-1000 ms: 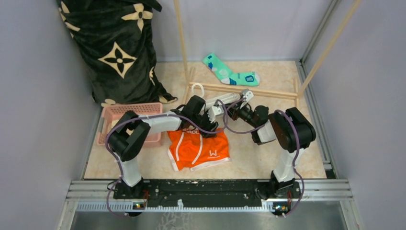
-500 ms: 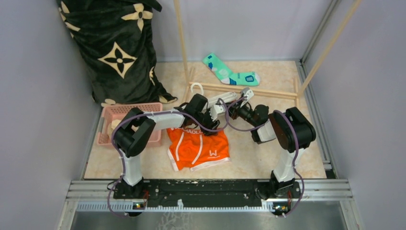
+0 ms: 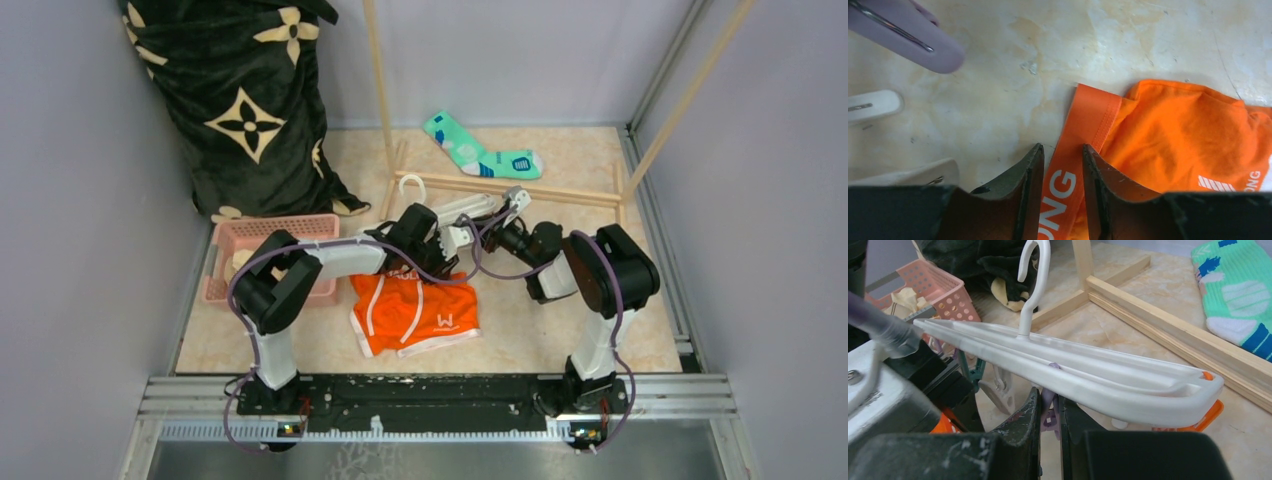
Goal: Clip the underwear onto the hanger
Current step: Adjust the underwear at the center of the board.
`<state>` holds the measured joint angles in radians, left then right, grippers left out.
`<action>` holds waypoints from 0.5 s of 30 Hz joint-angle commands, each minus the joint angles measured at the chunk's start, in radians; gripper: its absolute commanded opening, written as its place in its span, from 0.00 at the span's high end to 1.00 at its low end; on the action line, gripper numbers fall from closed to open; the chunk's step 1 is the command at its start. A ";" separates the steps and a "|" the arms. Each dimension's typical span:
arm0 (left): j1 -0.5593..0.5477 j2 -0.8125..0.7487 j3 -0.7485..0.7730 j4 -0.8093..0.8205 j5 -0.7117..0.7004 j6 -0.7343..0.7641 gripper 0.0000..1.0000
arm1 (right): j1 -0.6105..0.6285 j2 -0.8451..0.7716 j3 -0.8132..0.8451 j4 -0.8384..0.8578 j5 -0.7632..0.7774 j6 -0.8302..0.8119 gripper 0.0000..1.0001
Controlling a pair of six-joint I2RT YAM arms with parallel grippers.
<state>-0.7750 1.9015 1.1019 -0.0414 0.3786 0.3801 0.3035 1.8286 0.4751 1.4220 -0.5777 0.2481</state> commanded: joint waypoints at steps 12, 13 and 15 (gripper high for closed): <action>-0.045 -0.025 -0.092 -0.081 -0.121 -0.053 0.84 | 0.000 -0.020 0.004 0.152 -0.008 0.018 1.00; -0.046 -0.026 -0.092 -0.080 -0.129 -0.053 0.87 | 0.000 -0.021 0.003 0.152 -0.007 0.017 1.00; -0.045 -0.038 -0.094 -0.080 -0.141 -0.048 0.94 | 0.000 -0.020 0.001 0.150 -0.007 0.017 1.00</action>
<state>-0.8089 1.8511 1.0355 -0.0208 0.2947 0.3351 0.3035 1.8286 0.4709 1.4525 -0.5812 0.2592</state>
